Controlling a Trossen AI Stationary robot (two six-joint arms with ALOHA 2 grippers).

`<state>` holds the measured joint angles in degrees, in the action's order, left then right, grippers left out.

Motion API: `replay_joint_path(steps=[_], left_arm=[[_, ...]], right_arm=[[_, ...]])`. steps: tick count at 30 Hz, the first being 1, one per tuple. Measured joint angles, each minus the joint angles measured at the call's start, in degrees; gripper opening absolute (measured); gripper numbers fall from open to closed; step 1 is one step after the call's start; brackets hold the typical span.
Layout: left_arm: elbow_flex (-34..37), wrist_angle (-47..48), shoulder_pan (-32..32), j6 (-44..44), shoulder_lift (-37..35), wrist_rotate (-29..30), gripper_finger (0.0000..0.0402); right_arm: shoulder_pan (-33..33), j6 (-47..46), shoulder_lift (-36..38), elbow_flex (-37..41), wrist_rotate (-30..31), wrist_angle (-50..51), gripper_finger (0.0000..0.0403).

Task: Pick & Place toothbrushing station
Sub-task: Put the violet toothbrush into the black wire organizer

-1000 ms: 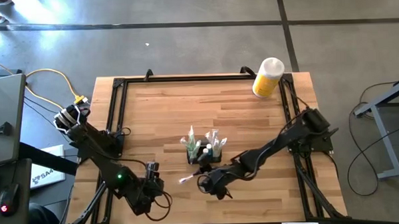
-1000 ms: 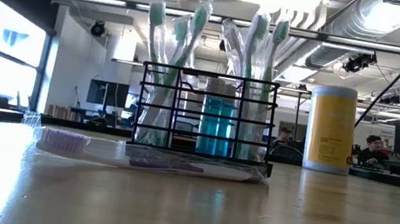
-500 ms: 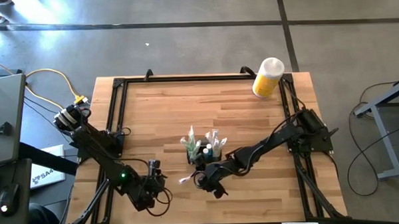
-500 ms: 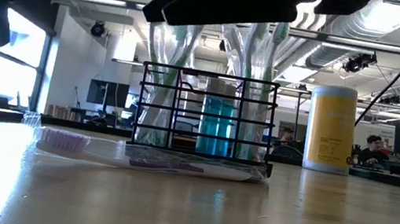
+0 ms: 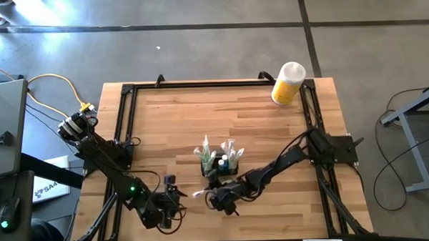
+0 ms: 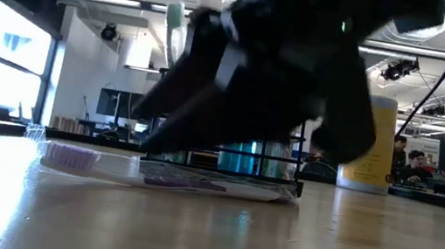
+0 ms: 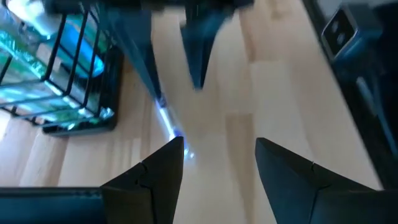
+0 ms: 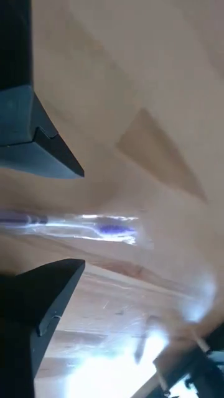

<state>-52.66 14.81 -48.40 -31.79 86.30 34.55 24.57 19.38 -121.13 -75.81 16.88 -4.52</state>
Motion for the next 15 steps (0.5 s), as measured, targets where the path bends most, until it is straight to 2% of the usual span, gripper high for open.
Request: replay_joint_path(steps=[7,15], left_arm=[[-0.04,-5.80,0.01,-0.43,0.02,0.66,0.0193],[-0.04,-9.03,0.00,-2.43,0.04,0.83,0.0193]], right_arm=[[0.13,-1.33,-2.90,-0.13,4.57,-2.79,0.0217],[-0.60,-3.50,-2.74,-0.29,1.88,-0.47,0.0217]])
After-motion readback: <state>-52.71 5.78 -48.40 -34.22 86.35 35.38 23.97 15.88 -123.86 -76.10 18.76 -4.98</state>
